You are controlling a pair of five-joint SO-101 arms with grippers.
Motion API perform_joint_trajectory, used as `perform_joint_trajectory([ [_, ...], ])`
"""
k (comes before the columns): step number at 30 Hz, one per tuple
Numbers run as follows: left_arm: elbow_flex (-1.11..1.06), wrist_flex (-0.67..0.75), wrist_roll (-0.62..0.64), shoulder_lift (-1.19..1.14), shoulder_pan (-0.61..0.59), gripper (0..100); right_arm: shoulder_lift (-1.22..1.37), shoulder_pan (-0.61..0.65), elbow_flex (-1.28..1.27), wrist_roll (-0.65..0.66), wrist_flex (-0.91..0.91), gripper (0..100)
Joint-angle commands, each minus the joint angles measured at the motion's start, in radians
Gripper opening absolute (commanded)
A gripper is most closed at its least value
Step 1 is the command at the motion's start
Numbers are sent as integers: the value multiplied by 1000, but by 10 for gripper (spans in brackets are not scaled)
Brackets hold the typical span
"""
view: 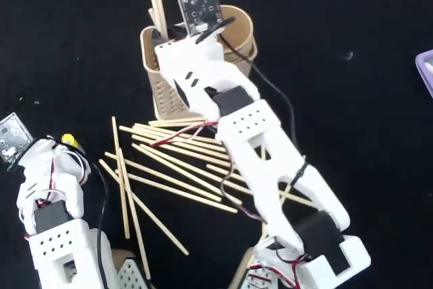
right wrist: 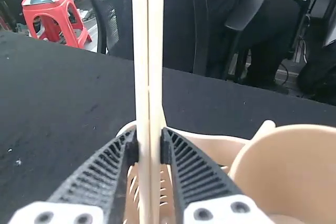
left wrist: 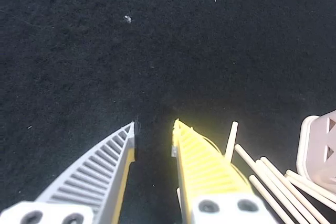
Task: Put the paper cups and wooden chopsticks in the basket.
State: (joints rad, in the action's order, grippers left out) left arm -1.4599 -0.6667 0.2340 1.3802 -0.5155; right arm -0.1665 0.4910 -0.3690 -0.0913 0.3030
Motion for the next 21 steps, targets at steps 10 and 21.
perform_joint_trajectory([
  [10,13,-5,-2,15,-13,127,-127,5,7,-2,21,123],
  [21,13,-5,-2,15,-13,127,-590,8,15,209,324,64],
])
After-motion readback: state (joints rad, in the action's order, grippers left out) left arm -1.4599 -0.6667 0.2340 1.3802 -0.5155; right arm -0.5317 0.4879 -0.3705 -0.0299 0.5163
